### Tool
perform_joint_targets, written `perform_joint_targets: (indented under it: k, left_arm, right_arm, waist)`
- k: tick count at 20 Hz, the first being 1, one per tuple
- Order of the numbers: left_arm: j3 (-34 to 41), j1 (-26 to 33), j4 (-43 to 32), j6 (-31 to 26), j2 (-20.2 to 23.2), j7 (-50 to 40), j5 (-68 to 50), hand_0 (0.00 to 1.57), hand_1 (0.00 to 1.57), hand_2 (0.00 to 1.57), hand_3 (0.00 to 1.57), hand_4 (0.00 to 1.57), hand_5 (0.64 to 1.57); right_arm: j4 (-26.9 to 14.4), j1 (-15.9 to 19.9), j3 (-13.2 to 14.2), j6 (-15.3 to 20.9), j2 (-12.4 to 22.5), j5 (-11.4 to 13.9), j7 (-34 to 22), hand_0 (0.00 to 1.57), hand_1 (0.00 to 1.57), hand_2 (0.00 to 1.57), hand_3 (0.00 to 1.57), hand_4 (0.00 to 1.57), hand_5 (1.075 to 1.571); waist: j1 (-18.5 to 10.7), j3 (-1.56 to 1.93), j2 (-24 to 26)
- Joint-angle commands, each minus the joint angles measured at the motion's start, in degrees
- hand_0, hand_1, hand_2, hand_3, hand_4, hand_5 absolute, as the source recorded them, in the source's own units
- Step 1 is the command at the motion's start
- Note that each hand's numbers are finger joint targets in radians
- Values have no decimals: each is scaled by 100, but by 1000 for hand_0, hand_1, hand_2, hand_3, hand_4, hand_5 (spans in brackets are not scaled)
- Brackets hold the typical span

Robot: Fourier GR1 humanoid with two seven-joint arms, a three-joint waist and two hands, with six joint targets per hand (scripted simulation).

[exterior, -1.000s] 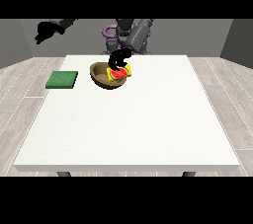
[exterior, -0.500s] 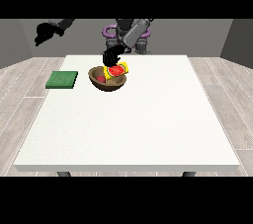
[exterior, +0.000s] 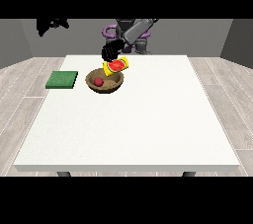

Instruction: Pick the cup and pour the ball into the bowl, then pick the bowl and place it on the pad

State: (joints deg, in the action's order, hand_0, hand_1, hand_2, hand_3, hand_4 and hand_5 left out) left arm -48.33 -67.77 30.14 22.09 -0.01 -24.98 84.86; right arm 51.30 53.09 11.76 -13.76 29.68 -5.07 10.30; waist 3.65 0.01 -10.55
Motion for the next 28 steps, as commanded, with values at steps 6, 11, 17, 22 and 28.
perform_joint_targets:
  k: [6,11,17,22,28]
  left_arm:
    - [1149,-441,1420,125,151,765,-1187,1451,1451,1571,1571,1335,1389]
    - [2168,5,1912,799,839,1299,-2316,1565,1565,1571,1571,1151,1493]
    - [2994,679,2243,550,930,2549,-4036,1417,1417,1571,1571,1391,1382]
    - [4118,660,3114,-77,24,2654,-6507,443,443,0,0,926,1516]
    - [5330,711,3668,-1848,13,2707,-8911,0,0,0,0,466,1540]
  right_arm:
    - [-739,-148,350,-362,990,142,260,0,0,365,635,562,1564]
    - [-636,-476,383,-108,842,184,506,0,0,475,634,565,1565]
    - [-368,-275,193,-69,571,171,22,0,0,514,700,598,1571]
    - [-287,-125,215,-82,406,57,123,0,0,461,583,622,1570]
    - [-344,-432,326,25,225,-85,-23,0,0,396,431,678,1571]
  waist:
    - [-1245,0,186]
    - [-1595,-9,39]
    - [-1574,-20,-74]
    - [-1522,-114,-552]
    - [-1897,-52,-399]
